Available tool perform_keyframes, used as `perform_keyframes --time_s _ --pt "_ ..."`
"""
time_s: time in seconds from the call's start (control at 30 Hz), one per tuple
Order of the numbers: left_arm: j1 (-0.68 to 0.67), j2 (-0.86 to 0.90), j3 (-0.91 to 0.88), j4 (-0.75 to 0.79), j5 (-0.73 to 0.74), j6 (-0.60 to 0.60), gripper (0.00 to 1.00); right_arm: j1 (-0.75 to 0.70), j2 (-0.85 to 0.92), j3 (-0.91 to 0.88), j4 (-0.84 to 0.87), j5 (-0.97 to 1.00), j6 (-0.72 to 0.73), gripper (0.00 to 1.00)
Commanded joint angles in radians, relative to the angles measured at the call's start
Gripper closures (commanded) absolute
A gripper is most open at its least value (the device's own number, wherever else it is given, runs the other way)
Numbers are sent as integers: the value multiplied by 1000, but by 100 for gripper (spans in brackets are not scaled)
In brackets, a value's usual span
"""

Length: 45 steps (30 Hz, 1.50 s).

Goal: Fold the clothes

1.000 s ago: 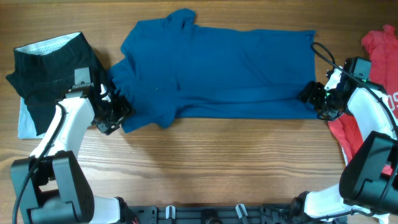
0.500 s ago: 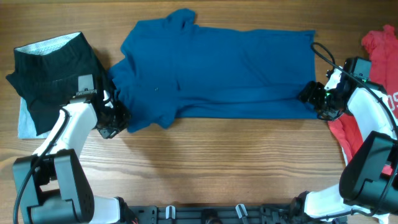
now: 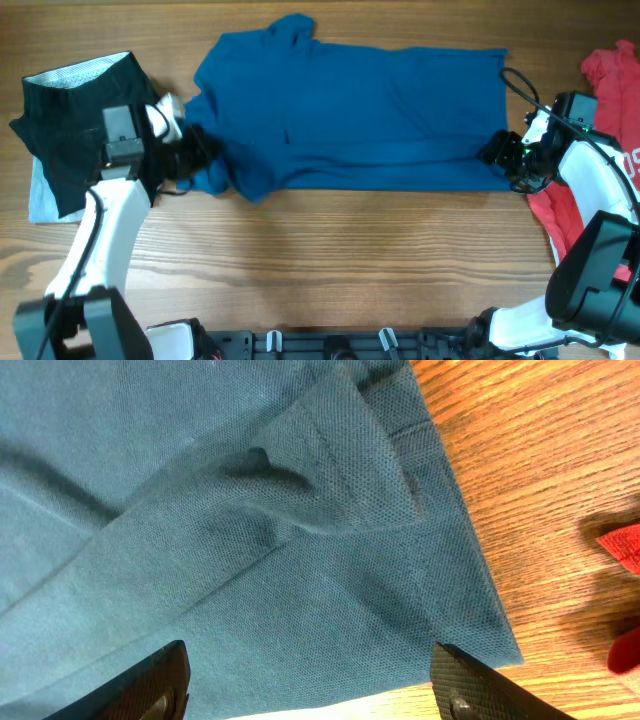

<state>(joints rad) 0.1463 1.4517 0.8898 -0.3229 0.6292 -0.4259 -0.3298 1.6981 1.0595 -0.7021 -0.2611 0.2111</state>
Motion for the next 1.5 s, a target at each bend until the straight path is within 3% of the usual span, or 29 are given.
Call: perform_keyframes --time_s 0.0,0.17,0.37,0.57,0.63,0.8,0.93,1.23,1.47 --pt "6 -20 7 171 12 -115 95 8 13 -2 7 6 -3 22" --pt "-25 17 7 311 -89 -159 75 8 13 -2 8 6 -2 22" --pt "-66 62 7 313 -107 -159 63 8 13 -2 8 6 -2 22" --pt "-124 67 7 100 -103 -151 62 8 13 -2 8 5 -2 22" --pt "-161 68 7 31 -105 -90 63 8 13 -2 6 5 -2 22" --pt "-266 76 7 -51 -268 -48 64 8 13 -2 6 5 -2 22" --pt "-345 109 7 -29 -332 -50 57 8 13 -2 6 5 -2 22" --pt "-404 279 7 119 -332 -111 56 8 13 -2 6 5 -2 22" --pt "-414 312 7 230 -332 -138 55 8 13 -2 5 5 -2 22"
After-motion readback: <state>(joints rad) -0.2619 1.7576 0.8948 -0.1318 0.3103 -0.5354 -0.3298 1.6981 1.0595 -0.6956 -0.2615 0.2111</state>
